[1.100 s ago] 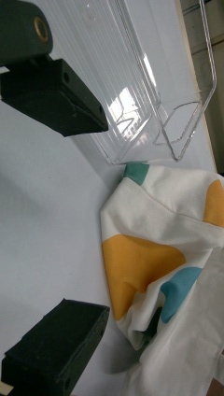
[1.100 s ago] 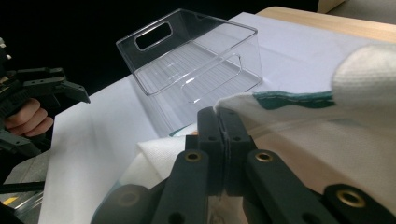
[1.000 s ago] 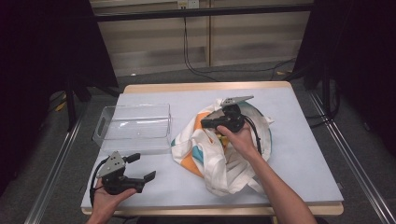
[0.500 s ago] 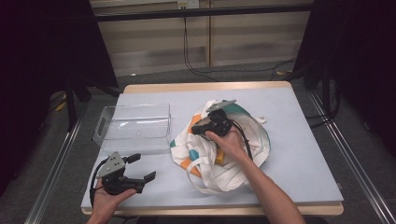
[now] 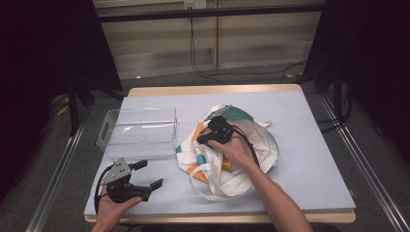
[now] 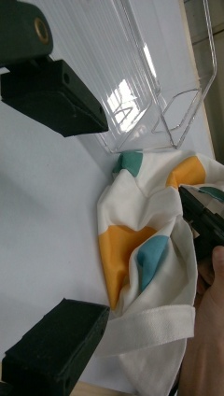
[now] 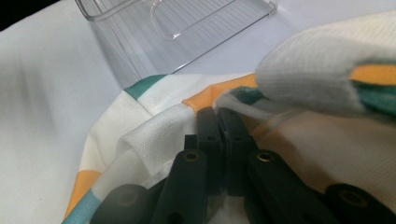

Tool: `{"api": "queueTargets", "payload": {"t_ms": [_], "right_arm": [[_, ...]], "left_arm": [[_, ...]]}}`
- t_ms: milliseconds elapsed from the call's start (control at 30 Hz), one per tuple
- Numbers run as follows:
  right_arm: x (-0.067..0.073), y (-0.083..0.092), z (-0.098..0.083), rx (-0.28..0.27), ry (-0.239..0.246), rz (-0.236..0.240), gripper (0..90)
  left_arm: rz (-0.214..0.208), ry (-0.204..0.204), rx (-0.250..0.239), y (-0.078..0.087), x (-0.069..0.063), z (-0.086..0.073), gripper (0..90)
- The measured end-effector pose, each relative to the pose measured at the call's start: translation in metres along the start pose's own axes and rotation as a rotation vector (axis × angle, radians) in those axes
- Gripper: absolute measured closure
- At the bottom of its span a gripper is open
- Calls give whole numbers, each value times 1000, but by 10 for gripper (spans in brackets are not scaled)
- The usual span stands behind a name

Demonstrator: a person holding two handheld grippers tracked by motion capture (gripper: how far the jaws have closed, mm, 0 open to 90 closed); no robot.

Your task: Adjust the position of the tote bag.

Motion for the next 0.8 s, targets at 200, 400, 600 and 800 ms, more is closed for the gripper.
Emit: {"api": "queueTargets", "payload": {"t_ms": [200, 400, 600, 800], "right_arm": [[-2, 14, 3, -76, -22, 32, 661], [-1, 42, 6, -131, -14, 36, 500], [1, 73, 4, -174, -4, 36, 449], [5, 105, -10, -196, 18, 16, 536]], "left_arm": [[-10, 20, -8, -2, -1, 2, 123], [-17, 5, 6, -6, -5, 7, 166], [-37, 18, 0, -12, -11, 18, 232], [-66, -19, 6, -25, -16, 35, 392]]}}
Point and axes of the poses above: each handheld gripper's, and its own axes: y roughly backward along the jaws, z roughly out of its top, x roughly to its left, the point moved 8 cm from there along -y, roughly forward along the jaws, and after that the axes turned 2 degrees about -z, right-handed, at the moved point
